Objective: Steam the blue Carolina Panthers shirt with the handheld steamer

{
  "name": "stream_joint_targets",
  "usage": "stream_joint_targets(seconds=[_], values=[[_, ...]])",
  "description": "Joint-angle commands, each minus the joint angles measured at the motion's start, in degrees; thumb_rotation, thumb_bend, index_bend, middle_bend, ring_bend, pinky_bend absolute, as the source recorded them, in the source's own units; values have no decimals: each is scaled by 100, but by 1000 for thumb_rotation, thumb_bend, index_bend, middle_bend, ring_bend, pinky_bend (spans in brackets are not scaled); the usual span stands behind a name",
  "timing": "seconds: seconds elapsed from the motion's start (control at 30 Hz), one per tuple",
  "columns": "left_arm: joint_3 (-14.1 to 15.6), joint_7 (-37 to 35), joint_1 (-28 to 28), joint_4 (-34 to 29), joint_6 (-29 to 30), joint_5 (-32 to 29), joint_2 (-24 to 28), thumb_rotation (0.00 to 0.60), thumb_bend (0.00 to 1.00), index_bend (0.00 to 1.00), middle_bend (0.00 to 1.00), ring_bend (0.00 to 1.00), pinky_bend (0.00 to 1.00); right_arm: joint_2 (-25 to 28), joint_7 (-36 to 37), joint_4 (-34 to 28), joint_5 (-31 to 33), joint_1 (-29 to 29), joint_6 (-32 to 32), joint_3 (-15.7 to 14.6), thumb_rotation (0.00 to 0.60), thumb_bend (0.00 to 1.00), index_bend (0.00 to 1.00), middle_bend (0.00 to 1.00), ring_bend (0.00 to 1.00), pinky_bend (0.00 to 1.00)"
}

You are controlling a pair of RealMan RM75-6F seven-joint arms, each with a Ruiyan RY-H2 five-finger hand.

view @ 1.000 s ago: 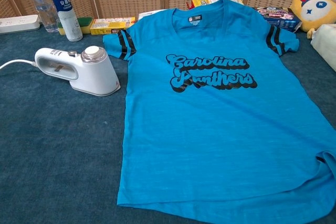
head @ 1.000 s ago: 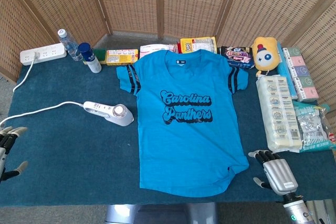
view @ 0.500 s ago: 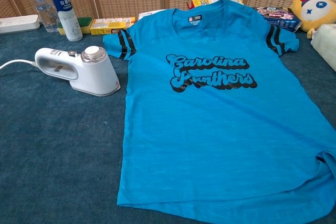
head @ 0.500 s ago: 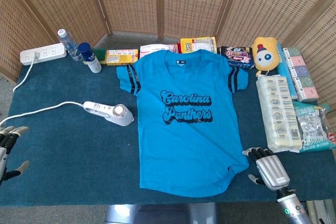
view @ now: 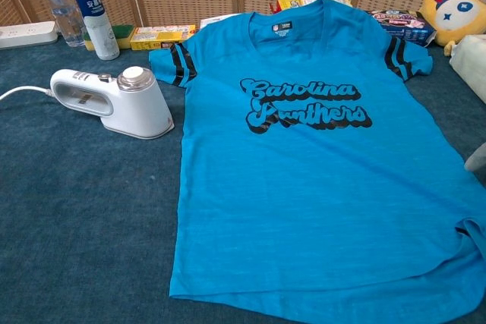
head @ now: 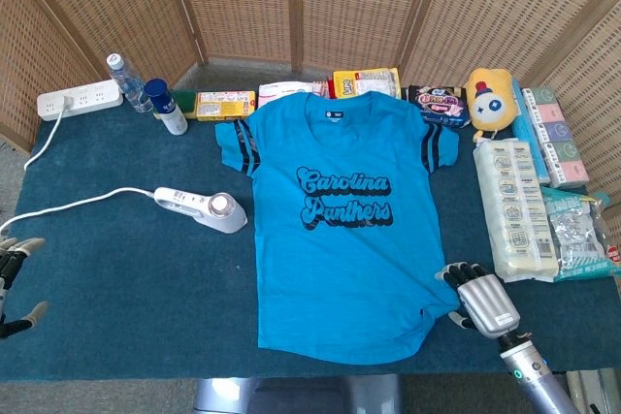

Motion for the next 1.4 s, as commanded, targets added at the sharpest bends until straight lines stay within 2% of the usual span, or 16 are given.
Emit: stream_joint_targets(seconds=[0.03, 0.57, 1.1, 1.27, 1.4], values=[[3, 5, 15, -3, 18, -13, -1, 600, 241, 138, 198, 109, 259, -29, 61, 90, -43, 52, 24, -16, 600, 202, 319, 328, 285, 346], [37, 156, 22, -126, 23, 43, -35, 600, 240, 138, 198, 110, 259, 8, 257, 415, 1, -47, 196, -194, 600, 202, 335, 333, 285, 342], [72, 11, 130, -27, 129, -13, 0, 600, 240, 138, 198, 109, 259, -235, 240, 619, -100, 283, 23, -181, 600, 201, 396, 365, 308, 340], [82, -73, 143, 60, 114, -29, -33, 600, 241, 138, 198, 109, 259, -272, 127, 543, -121, 409, -71, -164, 600, 234, 426, 378, 322, 357], [90, -145, 160, 138, 109, -56, -55, 600, 241, 139, 198, 110, 259, -312, 50, 456, -111, 501, -177, -152, 600, 303, 454, 399, 343, 378]])
